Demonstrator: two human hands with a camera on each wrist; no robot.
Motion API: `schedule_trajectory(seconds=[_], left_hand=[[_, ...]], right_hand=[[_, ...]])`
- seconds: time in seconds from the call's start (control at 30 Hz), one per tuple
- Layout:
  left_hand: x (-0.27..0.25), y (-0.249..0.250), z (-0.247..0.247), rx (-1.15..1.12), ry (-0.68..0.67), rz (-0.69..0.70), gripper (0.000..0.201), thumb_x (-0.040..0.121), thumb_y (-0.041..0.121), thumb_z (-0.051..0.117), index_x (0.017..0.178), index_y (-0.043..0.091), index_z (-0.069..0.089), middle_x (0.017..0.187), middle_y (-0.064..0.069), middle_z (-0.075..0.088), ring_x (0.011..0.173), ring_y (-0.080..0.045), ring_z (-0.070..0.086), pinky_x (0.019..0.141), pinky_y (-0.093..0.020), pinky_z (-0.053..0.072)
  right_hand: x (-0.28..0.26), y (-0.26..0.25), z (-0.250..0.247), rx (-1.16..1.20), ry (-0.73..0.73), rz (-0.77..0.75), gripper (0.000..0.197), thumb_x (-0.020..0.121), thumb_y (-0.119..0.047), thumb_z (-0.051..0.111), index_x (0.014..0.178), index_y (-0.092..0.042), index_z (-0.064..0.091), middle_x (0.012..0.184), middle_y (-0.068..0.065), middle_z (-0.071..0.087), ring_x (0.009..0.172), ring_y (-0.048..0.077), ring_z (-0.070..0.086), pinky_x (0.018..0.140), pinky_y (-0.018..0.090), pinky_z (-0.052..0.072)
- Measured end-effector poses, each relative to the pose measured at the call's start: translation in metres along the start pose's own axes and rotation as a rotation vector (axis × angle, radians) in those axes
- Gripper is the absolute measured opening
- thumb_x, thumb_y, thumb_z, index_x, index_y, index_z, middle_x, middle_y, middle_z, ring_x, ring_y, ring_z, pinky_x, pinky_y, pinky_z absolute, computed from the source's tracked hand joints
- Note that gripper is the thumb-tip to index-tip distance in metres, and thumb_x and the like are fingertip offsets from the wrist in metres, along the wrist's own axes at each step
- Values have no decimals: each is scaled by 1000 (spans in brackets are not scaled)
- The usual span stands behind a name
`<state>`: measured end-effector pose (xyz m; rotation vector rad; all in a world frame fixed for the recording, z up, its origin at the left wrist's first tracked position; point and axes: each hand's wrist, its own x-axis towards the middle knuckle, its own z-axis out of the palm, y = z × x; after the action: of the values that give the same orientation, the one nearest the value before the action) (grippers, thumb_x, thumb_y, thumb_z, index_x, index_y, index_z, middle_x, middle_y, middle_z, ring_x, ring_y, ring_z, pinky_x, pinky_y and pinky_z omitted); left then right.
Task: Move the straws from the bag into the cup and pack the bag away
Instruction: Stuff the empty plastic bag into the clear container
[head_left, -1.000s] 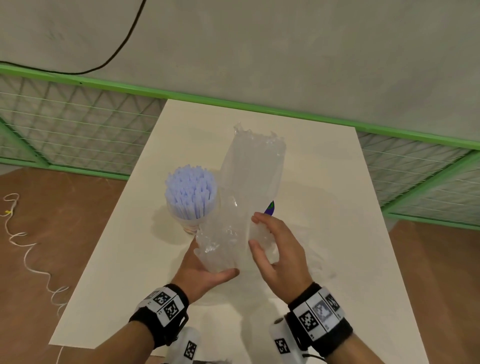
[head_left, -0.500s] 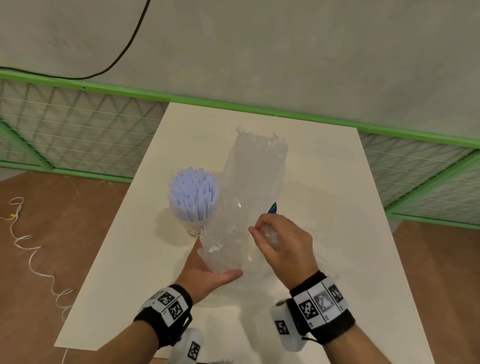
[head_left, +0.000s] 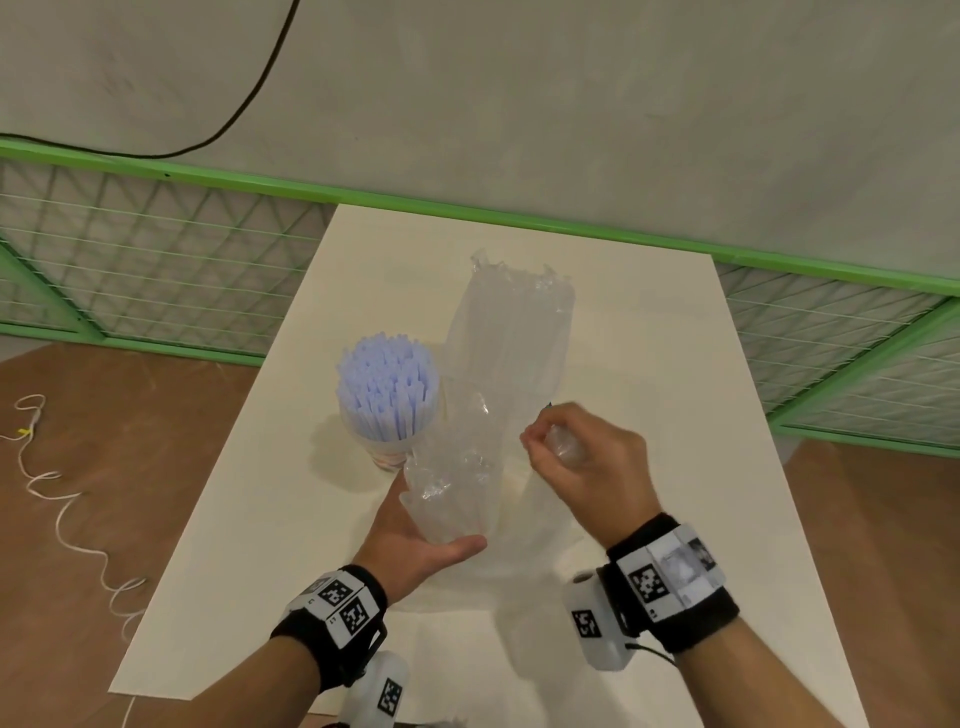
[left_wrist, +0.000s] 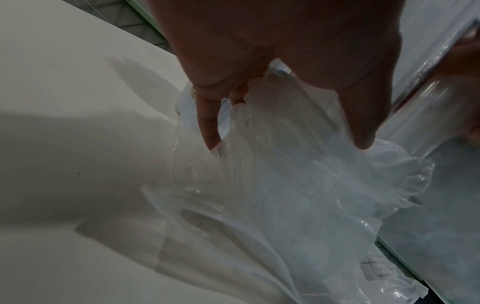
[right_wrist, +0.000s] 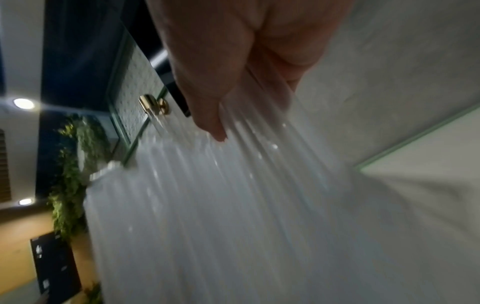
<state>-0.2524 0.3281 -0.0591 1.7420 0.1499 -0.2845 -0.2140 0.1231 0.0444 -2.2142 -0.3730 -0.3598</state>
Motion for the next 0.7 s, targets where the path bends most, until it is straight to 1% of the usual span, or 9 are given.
schedule_trajectory(seconds=[0.07, 0.13, 0.2, 0.27, 0.33, 0.43, 0.53, 0.6, 0.7], left_hand=[[0, 0, 0, -2, -1, -9, 85, 53, 31, 95, 128, 23, 55, 114, 8, 70, 107, -4, 65, 93, -23, 51], [0, 0, 1, 3, -3, -22, 81, 54, 27, 95, 125, 22, 57, 112, 8, 71, 104, -2, 66, 88, -16, 51], [0, -1, 0, -3, -4, -33, 80, 54, 28, 95, 124, 21, 58, 111, 7, 71, 103, -2, 66, 83, -11, 50], [0, -2, 0, 1, -4, -37, 83, 52, 34, 95, 125, 22, 57, 112, 7, 71, 105, -3, 66, 88, -16, 51], [0, -3, 0, 8, -10, -41, 86, 50, 41, 94, 125, 25, 57, 113, 8, 70, 105, -4, 66, 92, -25, 51], [0, -1, -1, 14, -19, -24, 84, 51, 42, 93, 125, 24, 57, 113, 9, 70, 105, -3, 65, 93, -25, 50], [-1, 2, -2, 17, -20, -30, 82, 52, 40, 93, 124, 25, 57, 111, 9, 70, 104, -1, 65, 92, -23, 51], [-3, 4, -2, 26, -19, -29, 81, 54, 36, 94, 124, 28, 55, 111, 13, 69, 104, 2, 64, 88, -17, 50], [-4, 6, -1, 18, -5, -36, 81, 56, 29, 94, 125, 29, 53, 110, 15, 68, 102, 4, 63, 79, -7, 48]], right_hand=[[16, -9, -18, 59, 50, 36, 11, 85, -14, 75, 86, -21, 66, 76, -11, 69, 70, 5, 68, 71, 18, 52], [31, -17, -34, 129, 98, 83, 10, 87, -13, 72, 86, -20, 66, 76, -10, 69, 70, 7, 72, 72, 29, 56], [43, -22, -45, 173, 128, 131, 7, 88, -11, 71, 85, -15, 66, 80, -7, 69, 68, 10, 73, 69, 42, 59], [53, -24, -56, 208, 152, 175, 6, 87, -10, 72, 84, -12, 66, 82, -2, 70, 67, 15, 74, 68, 52, 58], [63, -27, -70, 278, 194, 209, 6, 86, -6, 72, 83, -8, 67, 81, 4, 70, 67, 22, 74, 67, 57, 58], [82, -32, -96, 401, 296, 204, 9, 84, 4, 69, 79, -3, 66, 73, 5, 67, 66, 30, 70, 64, 50, 61], [107, -39, -121, 493, 418, 178, 4, 80, 2, 69, 81, 1, 65, 75, 10, 65, 67, 40, 68, 64, 43, 60], [125, -43, -131, 554, 495, 156, 5, 79, 1, 67, 77, -1, 63, 74, 14, 62, 66, 37, 65, 66, 42, 60], [157, -43, -129, 615, 549, 125, 6, 77, 3, 63, 75, -3, 62, 69, 12, 60, 62, 29, 62, 66, 42, 60]])
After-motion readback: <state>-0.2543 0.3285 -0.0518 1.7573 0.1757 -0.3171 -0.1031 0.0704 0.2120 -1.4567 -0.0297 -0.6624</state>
